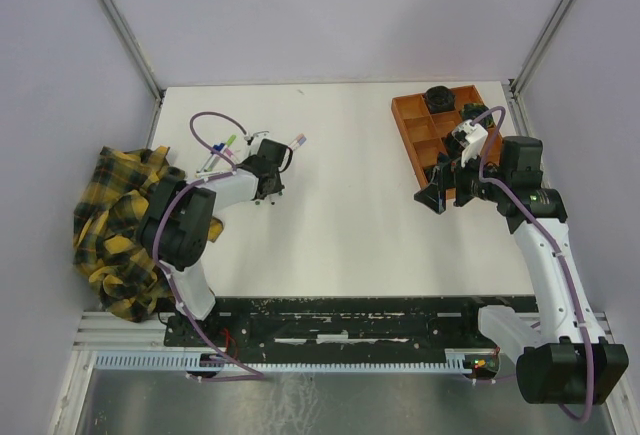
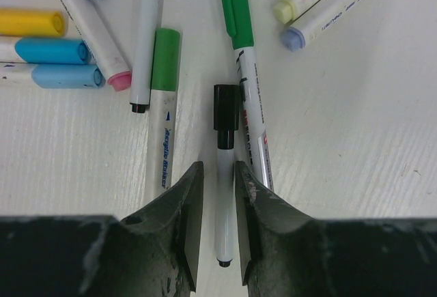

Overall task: Open the pen caps
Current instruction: Pick up the pen from the center of the board.

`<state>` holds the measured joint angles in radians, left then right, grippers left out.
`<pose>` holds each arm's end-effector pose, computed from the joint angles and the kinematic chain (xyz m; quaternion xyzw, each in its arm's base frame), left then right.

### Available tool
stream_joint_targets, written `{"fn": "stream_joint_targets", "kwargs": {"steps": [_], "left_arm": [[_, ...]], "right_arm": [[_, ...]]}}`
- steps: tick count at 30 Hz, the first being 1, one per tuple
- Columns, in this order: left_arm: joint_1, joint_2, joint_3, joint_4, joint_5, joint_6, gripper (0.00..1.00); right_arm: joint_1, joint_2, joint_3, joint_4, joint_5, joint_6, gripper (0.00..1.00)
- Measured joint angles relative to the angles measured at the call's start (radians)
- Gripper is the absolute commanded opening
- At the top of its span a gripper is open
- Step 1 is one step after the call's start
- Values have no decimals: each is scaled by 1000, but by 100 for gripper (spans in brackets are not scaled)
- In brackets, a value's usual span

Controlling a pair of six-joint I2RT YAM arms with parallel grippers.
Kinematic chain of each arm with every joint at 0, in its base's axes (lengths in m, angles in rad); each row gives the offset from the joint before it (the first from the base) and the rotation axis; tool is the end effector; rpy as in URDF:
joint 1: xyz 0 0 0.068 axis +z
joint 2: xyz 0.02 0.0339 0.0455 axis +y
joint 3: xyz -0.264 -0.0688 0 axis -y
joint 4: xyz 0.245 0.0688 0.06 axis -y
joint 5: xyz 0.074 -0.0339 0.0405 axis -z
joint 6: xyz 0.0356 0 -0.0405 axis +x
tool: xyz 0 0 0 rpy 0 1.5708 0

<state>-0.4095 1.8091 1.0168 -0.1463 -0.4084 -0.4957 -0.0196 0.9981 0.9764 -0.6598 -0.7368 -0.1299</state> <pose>0.3360 -0.1304 0.1517 -0.1031 0.9271 0.0402 0.3580 0.2016 0.0200 0.3268 -0.2011 0.8324 0.2942 0.4244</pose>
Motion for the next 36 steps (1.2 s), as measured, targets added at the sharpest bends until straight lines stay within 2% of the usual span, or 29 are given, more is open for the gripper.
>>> {"fn": "stream_joint_targets", "kwargs": {"steps": [17,26,36], "left_arm": [[4,19,32,-35,-1,17,25],[4,22,37,-40,-6,19,4],[4,-37,-19,-42,-5,19,3]], "right_arm": [[0,-10,0,0,-4,0,99],[0,-11,0,1,-8,1,99],[0,-11,0,21,-64,26,99]]}}
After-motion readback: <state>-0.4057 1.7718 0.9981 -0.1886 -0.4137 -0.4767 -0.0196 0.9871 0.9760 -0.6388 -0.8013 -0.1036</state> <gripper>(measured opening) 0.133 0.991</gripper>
